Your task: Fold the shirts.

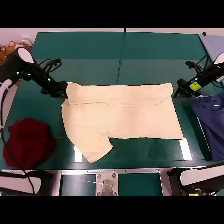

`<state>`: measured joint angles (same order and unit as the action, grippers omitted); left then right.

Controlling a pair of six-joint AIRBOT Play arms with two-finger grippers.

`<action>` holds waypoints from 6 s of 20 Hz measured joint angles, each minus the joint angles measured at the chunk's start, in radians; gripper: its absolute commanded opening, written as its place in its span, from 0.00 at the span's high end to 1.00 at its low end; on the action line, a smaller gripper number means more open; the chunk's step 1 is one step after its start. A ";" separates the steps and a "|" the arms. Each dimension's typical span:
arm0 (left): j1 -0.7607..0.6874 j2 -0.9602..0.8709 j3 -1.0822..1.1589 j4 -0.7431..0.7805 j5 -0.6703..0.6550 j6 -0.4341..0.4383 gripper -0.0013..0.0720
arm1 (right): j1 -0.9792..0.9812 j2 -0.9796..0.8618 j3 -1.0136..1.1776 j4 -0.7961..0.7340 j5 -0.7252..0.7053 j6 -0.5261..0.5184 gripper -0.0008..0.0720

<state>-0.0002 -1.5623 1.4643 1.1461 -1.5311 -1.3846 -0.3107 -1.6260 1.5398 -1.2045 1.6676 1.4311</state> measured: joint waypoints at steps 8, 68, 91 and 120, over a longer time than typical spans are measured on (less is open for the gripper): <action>-0.007 0.506 -0.604 0.029 0.097 -0.114 0.13 | -0.172 0.576 -0.700 -0.002 -0.147 0.109 0.40; -0.058 -0.159 0.250 0.151 0.361 -0.220 0.04 | -0.134 -0.186 0.057 0.248 -0.413 -0.019 0.15; -0.220 -0.182 0.277 -0.030 0.335 -0.178 0.95 | -0.130 -0.275 0.147 0.425 -0.130 -0.263 0.97; -0.206 -0.282 0.644 -0.179 0.119 -0.098 0.95 | 0.299 0.109 0.178 0.536 -0.161 -0.047 0.97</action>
<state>-0.2058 -1.8446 2.1078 0.9676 -1.4124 -1.4830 -0.0120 -1.5166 1.7180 -0.6685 1.5070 1.3846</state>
